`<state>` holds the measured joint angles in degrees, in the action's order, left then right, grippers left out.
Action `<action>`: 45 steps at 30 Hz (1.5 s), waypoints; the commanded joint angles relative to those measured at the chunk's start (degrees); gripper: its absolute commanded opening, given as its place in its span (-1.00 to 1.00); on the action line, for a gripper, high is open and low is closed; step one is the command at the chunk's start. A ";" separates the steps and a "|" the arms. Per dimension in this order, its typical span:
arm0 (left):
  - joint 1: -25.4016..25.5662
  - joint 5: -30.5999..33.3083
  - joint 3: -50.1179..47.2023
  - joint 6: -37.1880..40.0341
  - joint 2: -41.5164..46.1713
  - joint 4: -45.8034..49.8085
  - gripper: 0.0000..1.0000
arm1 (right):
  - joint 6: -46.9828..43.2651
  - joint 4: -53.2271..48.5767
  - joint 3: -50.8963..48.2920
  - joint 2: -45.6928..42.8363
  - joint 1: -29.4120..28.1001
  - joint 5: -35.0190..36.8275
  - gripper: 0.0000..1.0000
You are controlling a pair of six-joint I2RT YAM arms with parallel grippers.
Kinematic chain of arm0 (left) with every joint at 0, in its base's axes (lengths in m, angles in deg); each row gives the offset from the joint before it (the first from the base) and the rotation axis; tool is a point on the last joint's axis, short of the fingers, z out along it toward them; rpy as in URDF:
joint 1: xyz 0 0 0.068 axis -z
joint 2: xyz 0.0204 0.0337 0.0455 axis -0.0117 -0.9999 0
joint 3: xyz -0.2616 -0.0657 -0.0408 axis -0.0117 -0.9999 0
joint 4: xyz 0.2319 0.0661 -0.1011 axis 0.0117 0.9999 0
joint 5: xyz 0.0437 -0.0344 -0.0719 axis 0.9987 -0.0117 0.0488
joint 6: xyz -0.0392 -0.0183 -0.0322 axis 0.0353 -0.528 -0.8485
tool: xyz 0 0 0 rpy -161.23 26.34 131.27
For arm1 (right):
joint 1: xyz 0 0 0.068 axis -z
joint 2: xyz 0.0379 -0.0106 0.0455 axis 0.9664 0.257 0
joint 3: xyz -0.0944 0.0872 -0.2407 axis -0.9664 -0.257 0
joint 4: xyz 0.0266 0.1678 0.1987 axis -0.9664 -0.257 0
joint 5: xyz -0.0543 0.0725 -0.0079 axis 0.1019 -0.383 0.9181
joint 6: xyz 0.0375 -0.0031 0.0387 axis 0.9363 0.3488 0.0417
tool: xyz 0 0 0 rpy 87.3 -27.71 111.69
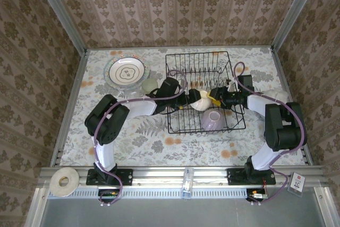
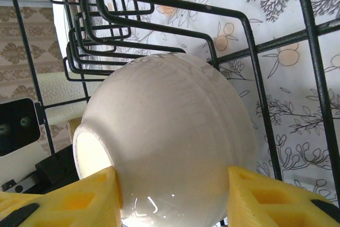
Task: Unload the mixed dishes from the dish rack
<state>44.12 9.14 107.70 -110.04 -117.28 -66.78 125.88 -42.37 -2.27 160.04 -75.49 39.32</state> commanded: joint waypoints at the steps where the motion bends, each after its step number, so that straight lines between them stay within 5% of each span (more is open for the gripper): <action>1: 1.08 -4.05 -1.08 -2.82 -3.46 -10.47 0.98 | 1.10 -7.04 -3.39 4.10 -0.19 6.21 -0.21; 20: 3.50 -4.82 -0.81 -5.89 -4.13 -15.75 0.90 | 2.34 -5.44 -3.83 4.72 0.28 3.93 -0.24; 31: 4.03 -4.08 -5.05 -4.62 -1.06 -24.64 0.27 | 2.92 -8.34 -1.70 -0.69 0.47 1.25 -0.22; 45: 5.64 -4.02 -3.75 -2.21 -0.78 -30.15 -0.03 | 3.17 -13.27 1.28 -6.57 0.71 -0.18 -0.18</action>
<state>48.30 6.26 102.21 -114.61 -120.18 -89.03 129.25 -50.11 -1.66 154.73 -74.11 38.87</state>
